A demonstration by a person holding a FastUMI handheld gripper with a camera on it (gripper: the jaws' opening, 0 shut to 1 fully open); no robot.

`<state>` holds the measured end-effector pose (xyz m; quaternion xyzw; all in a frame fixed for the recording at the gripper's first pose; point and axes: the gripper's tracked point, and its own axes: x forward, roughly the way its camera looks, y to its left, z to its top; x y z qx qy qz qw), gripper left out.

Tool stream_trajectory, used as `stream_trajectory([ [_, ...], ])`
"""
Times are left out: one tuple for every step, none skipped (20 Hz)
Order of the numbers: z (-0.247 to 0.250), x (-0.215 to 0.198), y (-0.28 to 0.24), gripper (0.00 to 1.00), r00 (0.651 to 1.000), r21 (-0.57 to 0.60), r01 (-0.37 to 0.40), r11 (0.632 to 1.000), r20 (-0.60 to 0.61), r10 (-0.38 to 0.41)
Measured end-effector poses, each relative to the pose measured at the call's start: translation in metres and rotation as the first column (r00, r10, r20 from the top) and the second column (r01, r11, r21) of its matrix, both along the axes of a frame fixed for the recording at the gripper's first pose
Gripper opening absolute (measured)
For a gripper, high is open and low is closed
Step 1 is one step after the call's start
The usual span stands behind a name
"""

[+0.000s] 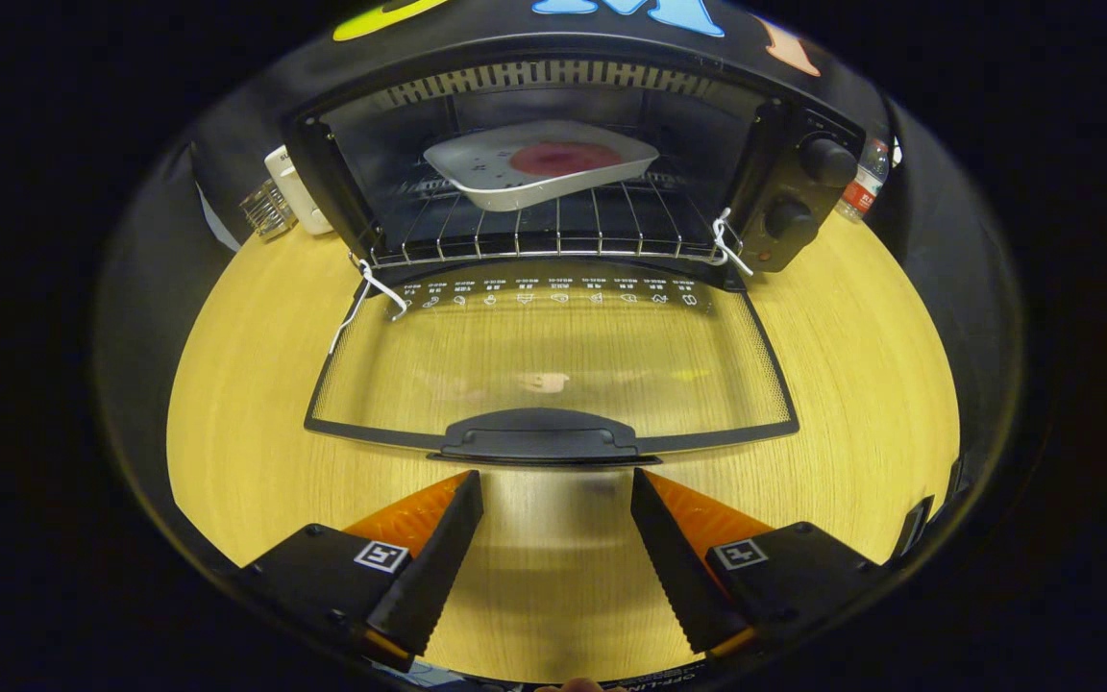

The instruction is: Open the toaster oven, put the food inside, and close the toaster oven door.

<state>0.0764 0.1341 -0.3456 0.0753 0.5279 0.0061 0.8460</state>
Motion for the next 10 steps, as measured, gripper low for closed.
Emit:
stream_trajectory([
  [-0.001,0.001,0.0,0.99,1.0,0.004,0.004,1.0,-0.007,-0.004],
  [-0.001,0.001,0.0,0.99,1.0,0.002,0.004,1.0,-0.009,-0.004],
  [0.001,0.001,0.0,0.99,1.0,-0.005,0.002,1.0,-0.006,-0.002],
  [0.003,0.001,0.0,0.99,1.0,-0.016,-0.004,1.0,0.002,0.004],
  [0.005,0.0,0.0,0.99,1.0,-0.023,-0.008,1.0,0.007,0.008],
  [0.01,0.0,-0.001,0.99,1.0,-0.019,-0.006,1.0,0.009,0.006],
  [0.015,-0.002,0.0,0.99,1.0,-0.005,0.002,1.0,0.017,-0.001],
  [0.021,-0.002,-0.001,0.99,0.999,0.006,0.001,1.0,0.032,-0.002],
  [0.027,-0.003,-0.002,0.99,0.999,0.013,-0.003,1.0,0.05,0.003],
  [0.034,-0.004,-0.003,0.99,0.998,0.023,0.0,1.0,0.063,-0.001],
])
